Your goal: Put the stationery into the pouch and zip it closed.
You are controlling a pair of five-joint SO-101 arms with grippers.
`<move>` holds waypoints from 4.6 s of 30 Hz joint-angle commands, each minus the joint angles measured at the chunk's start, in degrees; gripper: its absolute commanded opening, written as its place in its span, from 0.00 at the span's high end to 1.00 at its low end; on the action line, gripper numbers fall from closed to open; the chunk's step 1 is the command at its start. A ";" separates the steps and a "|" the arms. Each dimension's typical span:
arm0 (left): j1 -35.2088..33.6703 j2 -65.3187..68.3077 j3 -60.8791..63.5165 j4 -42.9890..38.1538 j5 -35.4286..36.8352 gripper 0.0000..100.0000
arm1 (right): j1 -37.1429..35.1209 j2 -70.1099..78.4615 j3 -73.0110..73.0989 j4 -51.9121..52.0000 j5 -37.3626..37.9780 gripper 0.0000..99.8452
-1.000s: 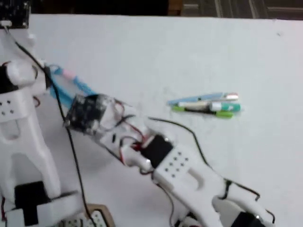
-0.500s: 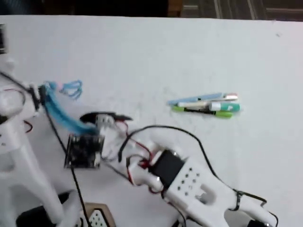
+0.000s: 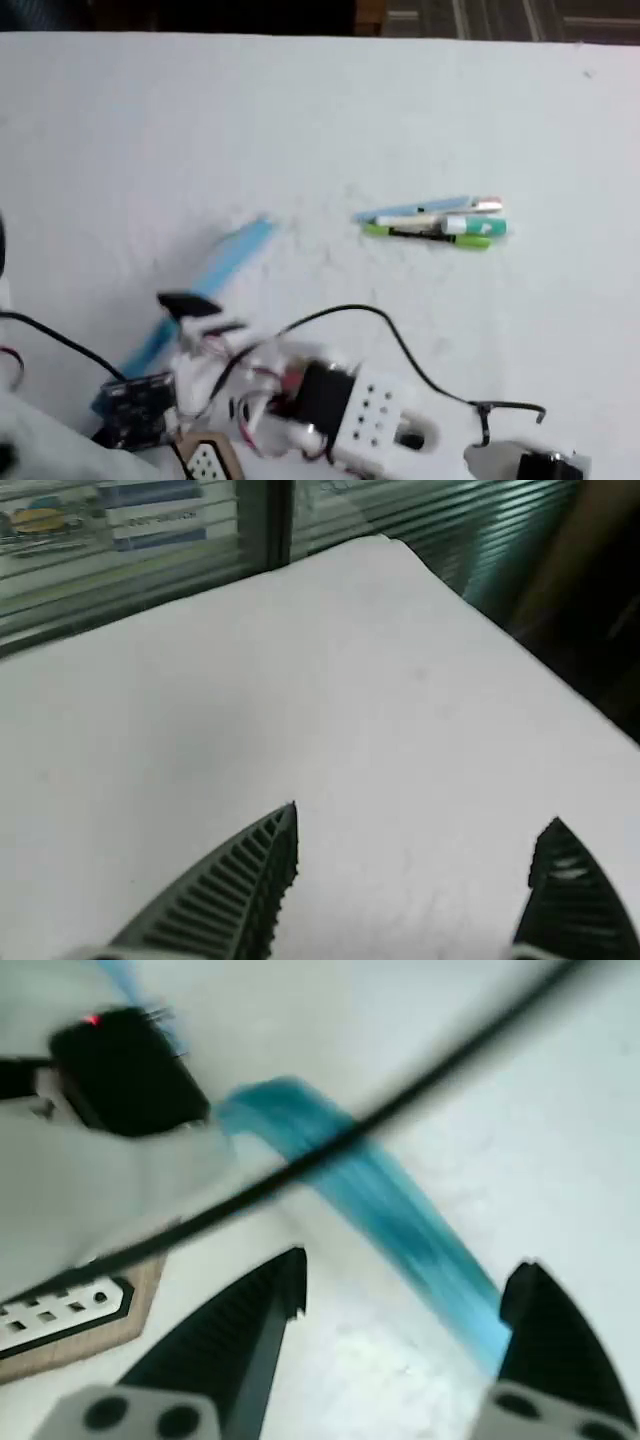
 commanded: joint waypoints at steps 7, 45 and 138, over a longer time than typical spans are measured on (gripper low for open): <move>-7.16 7.34 -1.23 0.26 5.36 0.63 | 11.82 -3.82 -2.81 5.85 0.62 0.73; -9.10 41.98 39.65 -11.52 -63.56 0.97 | 15.16 39.52 -38.15 17.80 -43.69 0.98; -19.12 39.78 61.89 -33.14 -92.92 0.98 | 29.23 40.22 -34.99 13.85 -43.78 0.98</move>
